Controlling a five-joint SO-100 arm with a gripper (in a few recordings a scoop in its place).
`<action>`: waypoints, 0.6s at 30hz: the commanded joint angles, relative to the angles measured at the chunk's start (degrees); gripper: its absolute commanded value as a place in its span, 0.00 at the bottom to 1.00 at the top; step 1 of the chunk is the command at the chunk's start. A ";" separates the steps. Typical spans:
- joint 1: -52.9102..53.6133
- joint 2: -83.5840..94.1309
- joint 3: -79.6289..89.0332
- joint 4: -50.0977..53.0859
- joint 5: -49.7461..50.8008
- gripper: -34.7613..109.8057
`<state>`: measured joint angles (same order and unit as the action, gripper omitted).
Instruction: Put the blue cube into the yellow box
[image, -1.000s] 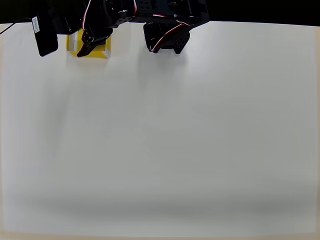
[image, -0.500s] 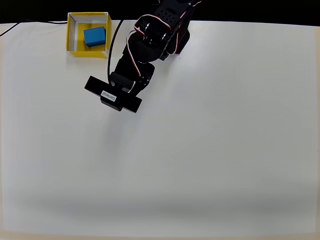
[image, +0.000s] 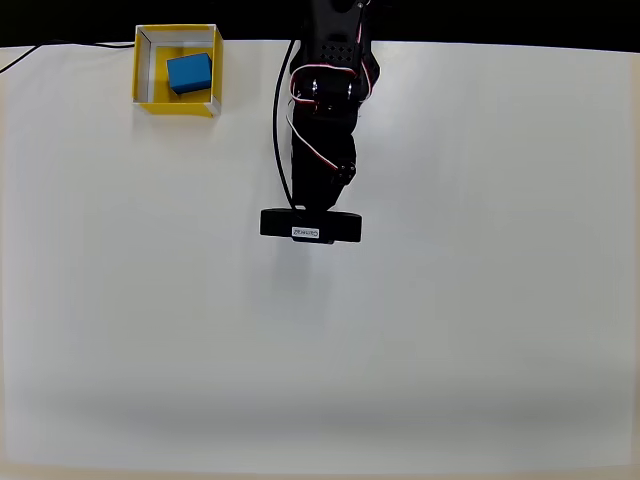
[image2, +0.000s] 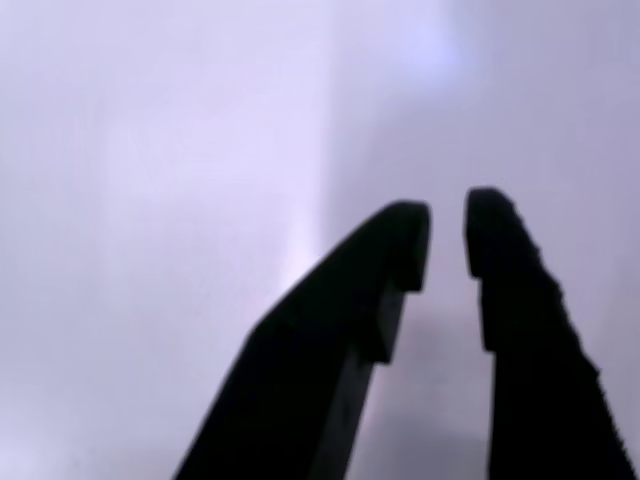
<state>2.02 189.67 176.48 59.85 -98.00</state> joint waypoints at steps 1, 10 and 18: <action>-1.14 1.85 2.55 1.23 0.26 0.24; -3.87 1.93 3.69 13.71 0.35 0.24; -2.64 1.93 3.69 18.02 4.66 0.24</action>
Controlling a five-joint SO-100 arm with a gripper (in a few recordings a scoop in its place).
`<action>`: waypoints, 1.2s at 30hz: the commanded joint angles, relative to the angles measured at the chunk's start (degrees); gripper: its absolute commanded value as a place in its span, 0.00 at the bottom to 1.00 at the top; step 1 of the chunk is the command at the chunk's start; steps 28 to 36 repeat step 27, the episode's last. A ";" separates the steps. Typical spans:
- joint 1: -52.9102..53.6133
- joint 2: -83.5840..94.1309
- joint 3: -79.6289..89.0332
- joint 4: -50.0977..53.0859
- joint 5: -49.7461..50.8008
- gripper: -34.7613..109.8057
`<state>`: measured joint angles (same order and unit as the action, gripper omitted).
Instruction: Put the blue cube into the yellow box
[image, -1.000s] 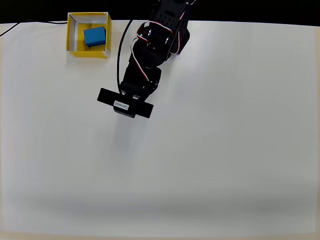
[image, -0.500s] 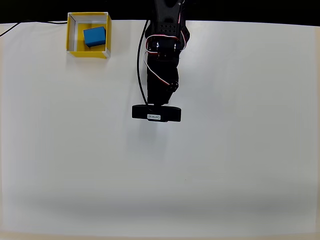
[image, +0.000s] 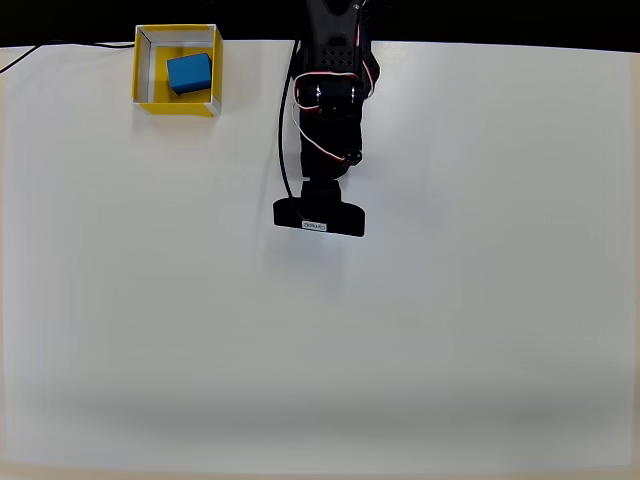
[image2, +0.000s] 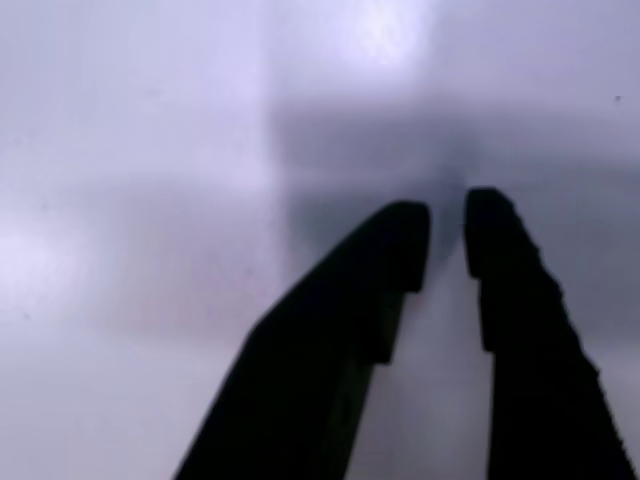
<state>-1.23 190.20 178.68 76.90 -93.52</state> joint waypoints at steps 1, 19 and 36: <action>0.88 1.41 1.49 0.97 0.44 0.24; 1.41 1.23 1.49 0.97 0.26 0.24; 1.41 1.23 1.49 0.97 0.26 0.24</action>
